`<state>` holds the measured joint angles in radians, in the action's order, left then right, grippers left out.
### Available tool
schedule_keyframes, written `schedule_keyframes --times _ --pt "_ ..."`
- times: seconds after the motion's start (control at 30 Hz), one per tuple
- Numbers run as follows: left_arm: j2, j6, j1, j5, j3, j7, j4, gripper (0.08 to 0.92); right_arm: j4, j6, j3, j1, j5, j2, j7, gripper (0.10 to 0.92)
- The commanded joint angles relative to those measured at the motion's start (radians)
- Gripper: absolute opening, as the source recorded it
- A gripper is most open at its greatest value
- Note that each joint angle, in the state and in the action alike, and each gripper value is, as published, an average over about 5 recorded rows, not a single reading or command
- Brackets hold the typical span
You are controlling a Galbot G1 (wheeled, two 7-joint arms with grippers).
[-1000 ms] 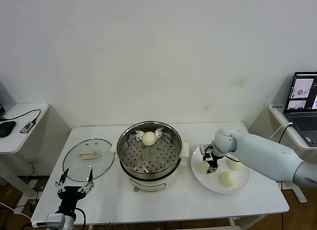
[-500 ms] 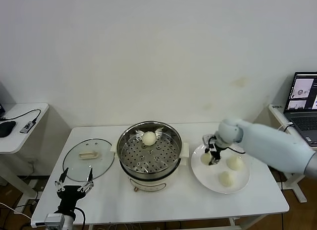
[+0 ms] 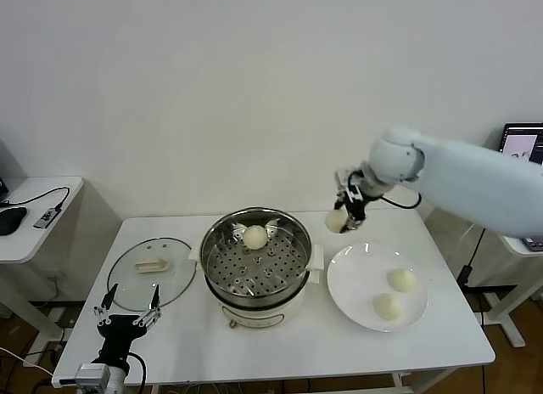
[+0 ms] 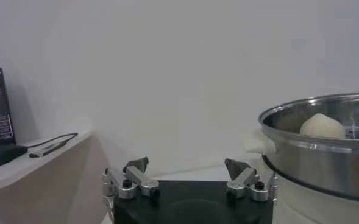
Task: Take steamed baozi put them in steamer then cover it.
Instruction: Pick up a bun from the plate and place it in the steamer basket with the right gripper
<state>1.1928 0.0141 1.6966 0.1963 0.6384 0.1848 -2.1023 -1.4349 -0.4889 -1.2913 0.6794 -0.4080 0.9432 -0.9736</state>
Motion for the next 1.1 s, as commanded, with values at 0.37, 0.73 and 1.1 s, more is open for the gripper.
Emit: schedule_keyframes --times 0.37,0.73,1.1 --pt "0.007 -0.003 0.004 0.018 0.01 0.002 -0.003 0.823 0.153 -0.219 -0.021 -0.065 -0.268 0.468 0.178 0.583" --pt "0.012 -0.022 0.008 0.021 0.012 0.0 0.007 0.823 0.262 -0.239 -0.014 -0.194 -0.247 0.569 0.245 0.585" --pt "0.013 -0.028 0.005 0.021 0.012 0.001 0.01 0.823 0.304 -0.238 -0.02 -0.248 -0.205 0.582 0.252 0.585"
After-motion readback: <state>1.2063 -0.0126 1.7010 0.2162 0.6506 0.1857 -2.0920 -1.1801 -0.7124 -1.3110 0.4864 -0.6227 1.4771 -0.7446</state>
